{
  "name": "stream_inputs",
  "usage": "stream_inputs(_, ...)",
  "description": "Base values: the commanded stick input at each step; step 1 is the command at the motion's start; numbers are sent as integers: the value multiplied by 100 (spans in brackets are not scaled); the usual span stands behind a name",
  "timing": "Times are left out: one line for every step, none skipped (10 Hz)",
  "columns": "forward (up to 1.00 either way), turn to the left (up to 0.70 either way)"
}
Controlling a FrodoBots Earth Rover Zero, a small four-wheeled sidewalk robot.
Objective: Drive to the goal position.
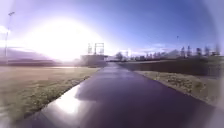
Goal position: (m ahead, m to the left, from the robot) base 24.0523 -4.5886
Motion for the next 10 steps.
stream_inputs(100,0)
stream_inputs(100,0)
stream_inputs(100,0)
stream_inputs(100,0)
stream_inputs(100,0)
stream_inputs(100,0)
stream_inputs(100,0)
stream_inputs(100,0)
stream_inputs(100,0)
stream_inputs(100,0)
